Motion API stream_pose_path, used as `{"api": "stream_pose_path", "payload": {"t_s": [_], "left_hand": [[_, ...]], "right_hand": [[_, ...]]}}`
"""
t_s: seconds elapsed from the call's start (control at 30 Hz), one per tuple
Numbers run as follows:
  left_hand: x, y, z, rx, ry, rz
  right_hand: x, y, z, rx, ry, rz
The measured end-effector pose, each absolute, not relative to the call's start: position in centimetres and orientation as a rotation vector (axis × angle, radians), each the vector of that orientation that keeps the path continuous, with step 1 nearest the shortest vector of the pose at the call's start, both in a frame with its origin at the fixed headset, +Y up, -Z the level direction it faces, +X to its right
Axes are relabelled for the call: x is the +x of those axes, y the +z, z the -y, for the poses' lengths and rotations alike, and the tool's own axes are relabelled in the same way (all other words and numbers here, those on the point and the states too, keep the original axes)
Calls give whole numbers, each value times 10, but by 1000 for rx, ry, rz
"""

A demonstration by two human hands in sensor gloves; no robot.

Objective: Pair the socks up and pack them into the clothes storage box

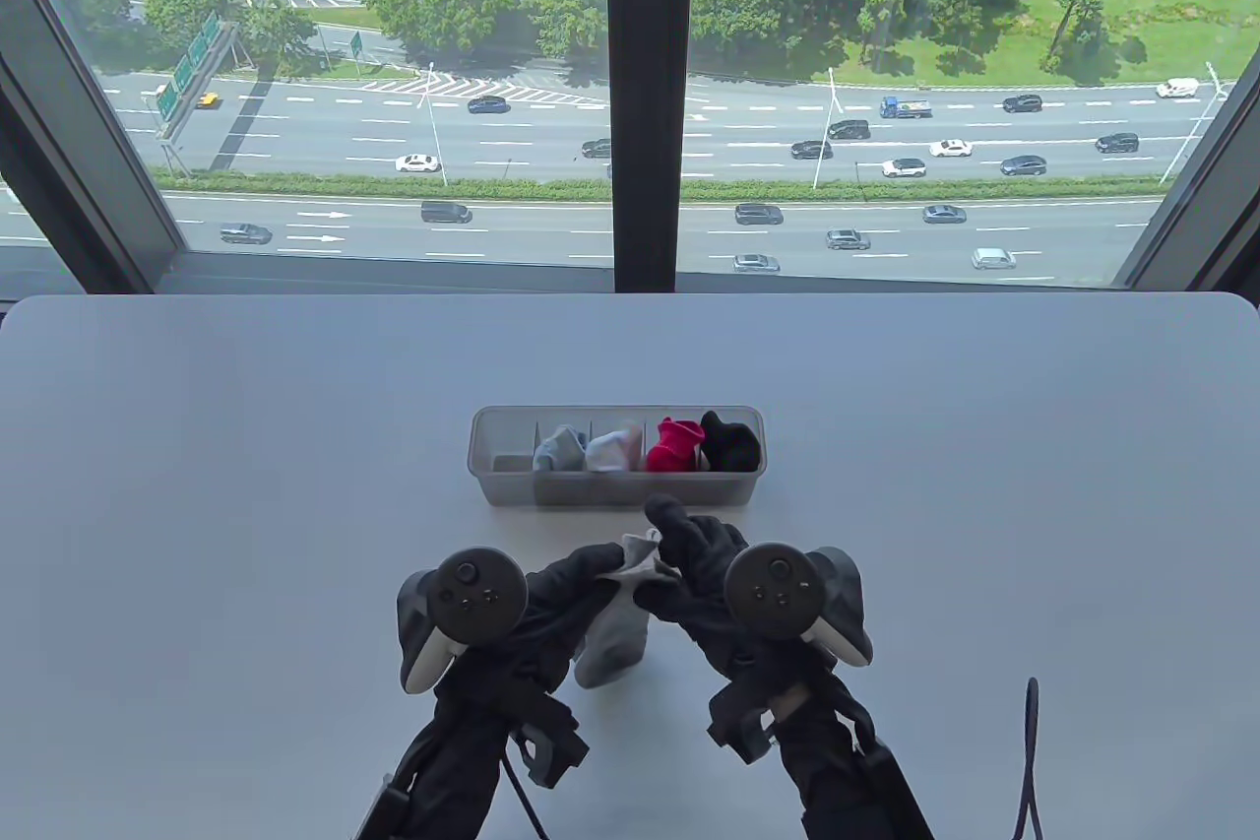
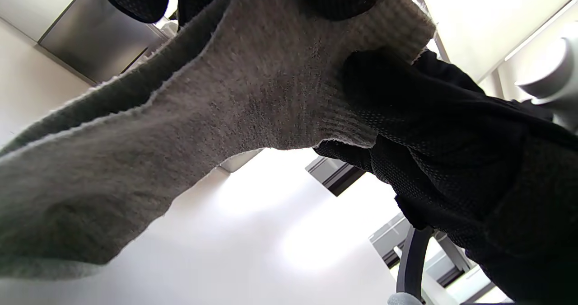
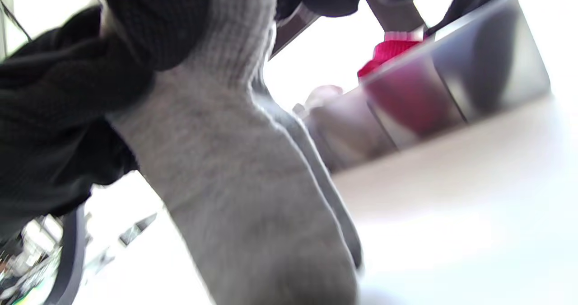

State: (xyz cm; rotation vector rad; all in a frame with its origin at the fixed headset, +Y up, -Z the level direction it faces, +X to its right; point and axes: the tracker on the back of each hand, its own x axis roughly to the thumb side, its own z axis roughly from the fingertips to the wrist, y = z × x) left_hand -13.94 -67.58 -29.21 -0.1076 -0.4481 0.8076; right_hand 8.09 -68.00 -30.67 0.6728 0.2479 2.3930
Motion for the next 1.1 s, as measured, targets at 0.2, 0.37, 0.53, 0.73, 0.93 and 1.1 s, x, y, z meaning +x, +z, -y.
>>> {"api": "stream_pose_path", "payload": {"t_s": [0.2, 0.37, 0.53, 0.73, 0.93, 1.1], "left_hand": [[-139, -291, 675, -62, 743, 356], [-147, -299, 676, -286, 1046, 490], [-145, -305, 703, -562, 1059, 396], [-132, -302, 734, -470, 469, 149], [-96, -290, 738, -840, 337, 428], [-106, -297, 759, -921, 302, 332]], "right_hand": [[91, -313, 690, 508, 2157, -115], [94, -308, 669, 598, 2005, -131], [93, -314, 686, 501, 2125, -402], [84, -325, 741, 279, 2375, -437], [96, -320, 731, 378, 2530, -375], [82, -318, 742, 536, 2552, -671]]}}
